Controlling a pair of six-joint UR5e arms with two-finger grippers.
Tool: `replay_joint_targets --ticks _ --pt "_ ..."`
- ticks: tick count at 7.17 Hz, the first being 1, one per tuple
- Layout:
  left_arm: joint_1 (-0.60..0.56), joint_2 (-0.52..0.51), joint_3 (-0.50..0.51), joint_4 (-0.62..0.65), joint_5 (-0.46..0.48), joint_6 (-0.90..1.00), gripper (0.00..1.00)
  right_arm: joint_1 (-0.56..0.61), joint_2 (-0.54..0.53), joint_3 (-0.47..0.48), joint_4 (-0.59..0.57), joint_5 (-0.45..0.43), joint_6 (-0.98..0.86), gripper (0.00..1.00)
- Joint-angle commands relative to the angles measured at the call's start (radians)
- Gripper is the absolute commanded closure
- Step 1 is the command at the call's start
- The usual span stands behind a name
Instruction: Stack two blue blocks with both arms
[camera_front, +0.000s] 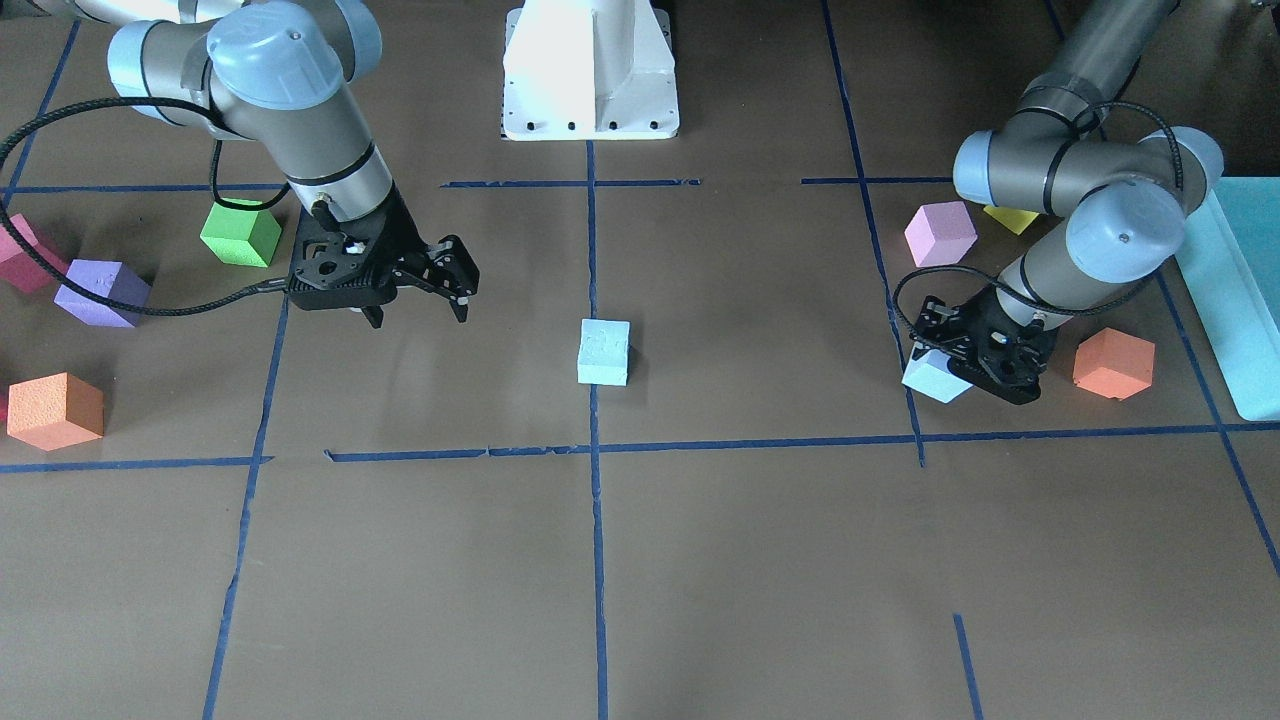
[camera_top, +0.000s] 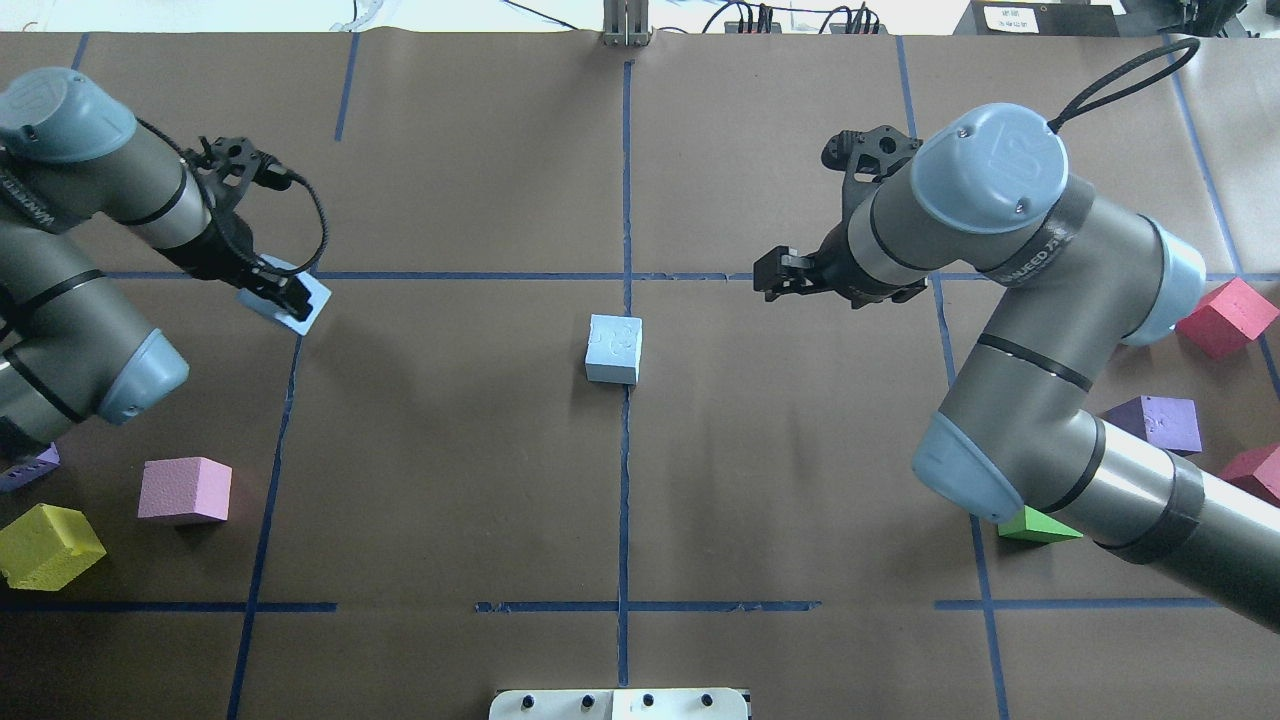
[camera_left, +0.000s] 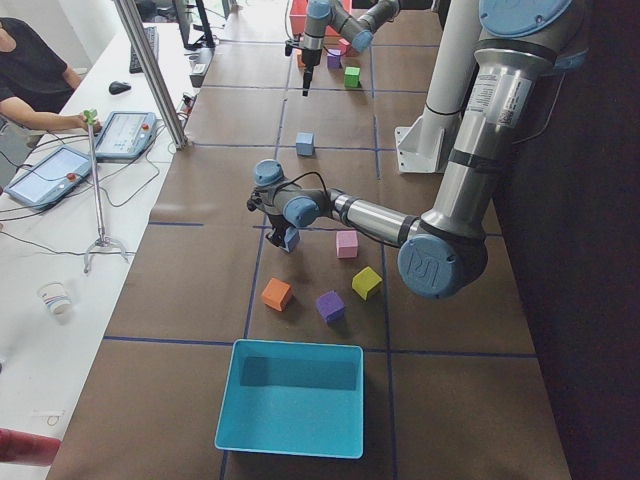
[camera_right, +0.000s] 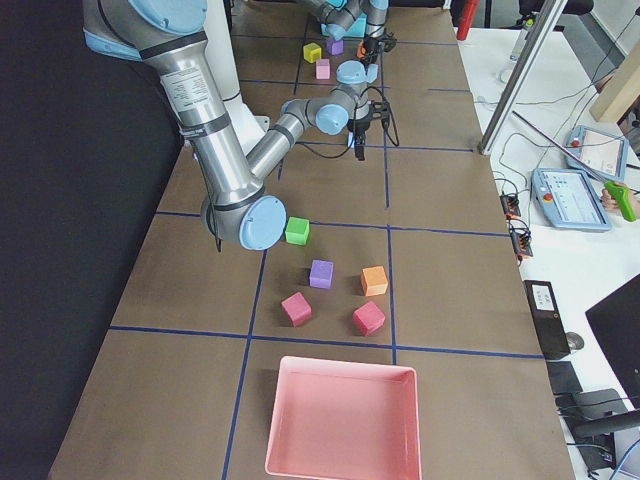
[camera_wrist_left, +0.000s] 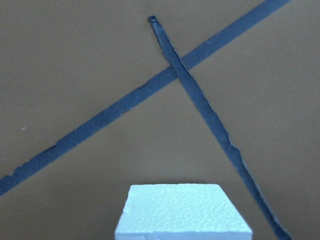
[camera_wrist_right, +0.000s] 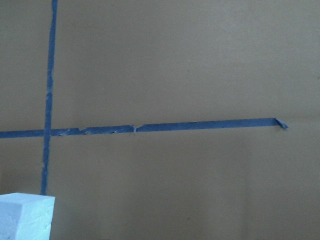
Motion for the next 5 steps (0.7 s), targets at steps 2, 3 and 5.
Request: replay_joint_targets --ticks 2,3,5 --pt "0.11 -0.281 -0.019 0.185 0.051 -0.358 0.7 0.075 -0.074 -0.001 -0.001 0.003 -0.114 0.0" --pt "0.183 -0.343 -0.028 0.25 0.131 -0.406 0.7 0.09 -0.084 -0.002 -0.001 0.005 -0.125 0.0" --pt "0.265 -0.398 -0.001 0.271 0.185 -0.479 0.7 0.119 -0.12 -0.006 -0.001 0.005 -0.185 0.0"
